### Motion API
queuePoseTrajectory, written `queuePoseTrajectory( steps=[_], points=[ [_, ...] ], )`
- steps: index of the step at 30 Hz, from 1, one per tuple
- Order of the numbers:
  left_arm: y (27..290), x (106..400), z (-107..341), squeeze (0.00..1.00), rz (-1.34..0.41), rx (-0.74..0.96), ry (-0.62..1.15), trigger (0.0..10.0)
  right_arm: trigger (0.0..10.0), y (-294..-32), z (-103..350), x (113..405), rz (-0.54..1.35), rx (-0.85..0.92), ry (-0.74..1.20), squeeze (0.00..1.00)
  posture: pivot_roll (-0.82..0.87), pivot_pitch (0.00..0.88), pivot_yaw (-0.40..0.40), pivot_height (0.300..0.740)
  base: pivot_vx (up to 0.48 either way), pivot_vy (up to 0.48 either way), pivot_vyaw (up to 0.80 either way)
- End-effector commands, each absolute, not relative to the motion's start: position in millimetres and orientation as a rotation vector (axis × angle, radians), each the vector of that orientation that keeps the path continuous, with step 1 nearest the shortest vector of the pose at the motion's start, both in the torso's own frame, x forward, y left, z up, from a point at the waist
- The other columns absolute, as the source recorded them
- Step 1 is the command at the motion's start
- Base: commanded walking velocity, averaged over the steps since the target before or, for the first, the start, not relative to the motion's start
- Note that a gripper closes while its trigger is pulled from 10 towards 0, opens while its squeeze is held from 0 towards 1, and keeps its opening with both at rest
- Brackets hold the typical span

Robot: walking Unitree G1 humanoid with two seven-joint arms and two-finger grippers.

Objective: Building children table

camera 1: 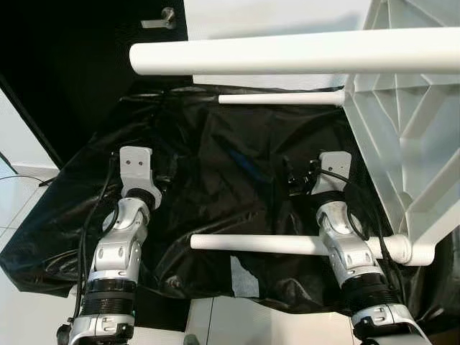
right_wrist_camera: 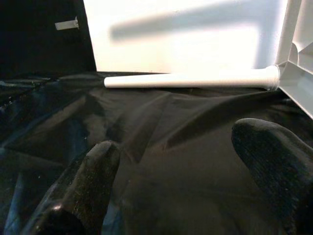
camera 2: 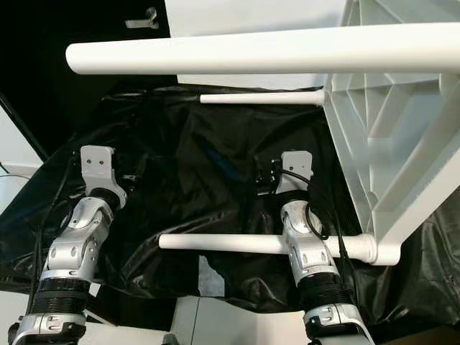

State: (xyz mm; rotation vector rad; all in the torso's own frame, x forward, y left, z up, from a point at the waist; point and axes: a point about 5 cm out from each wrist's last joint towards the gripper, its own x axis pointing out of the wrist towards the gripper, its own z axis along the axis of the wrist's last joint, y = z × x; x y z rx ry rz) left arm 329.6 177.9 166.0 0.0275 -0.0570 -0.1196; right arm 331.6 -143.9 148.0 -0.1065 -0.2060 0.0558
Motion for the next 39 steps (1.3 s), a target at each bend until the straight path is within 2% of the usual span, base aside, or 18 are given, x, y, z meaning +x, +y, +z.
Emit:
queuePoseTrajectory(
  steps=[1, 12, 21, 34, 39],
  points=[
    [176, 330, 164, 0.00, -0.146, 0.032, -0.040, 10.0, 10.0, -145, 147, 330, 0.052, -0.106, -0.205, 0.00, 0.10, 0.000, -0.009, 0.740, -0.247, 0.000, 0.00],
    [178, 331, 164, 0.00, -0.145, 0.027, -0.035, 10.0, 10.0, -145, 146, 330, 0.049, -0.106, -0.204, 0.00, 0.09, 0.000, -0.011, 0.740, -0.242, 0.000, 0.00],
    [176, 331, 166, 0.00, -0.149, 0.031, -0.042, 10.0, 10.0, -148, 147, 331, 0.044, -0.110, -0.207, 0.00, 0.09, 0.000, -0.012, 0.740, -0.080, 0.000, 0.00],
    [171, 332, 183, 0.00, -0.168, 0.074, -0.137, 10.0, 10.0, -154, 156, 332, 0.033, -0.136, -0.239, 0.00, 0.09, 0.000, -0.036, 0.740, 0.000, 0.000, 0.00],
    [172, 328, 202, 0.00, -0.179, 0.116, -0.237, 10.0, 10.0, -165, 164, 328, 0.030, -0.153, -0.262, 0.00, 0.08, 0.000, -0.022, 0.740, 0.000, 0.000, 0.00]
  ],
)
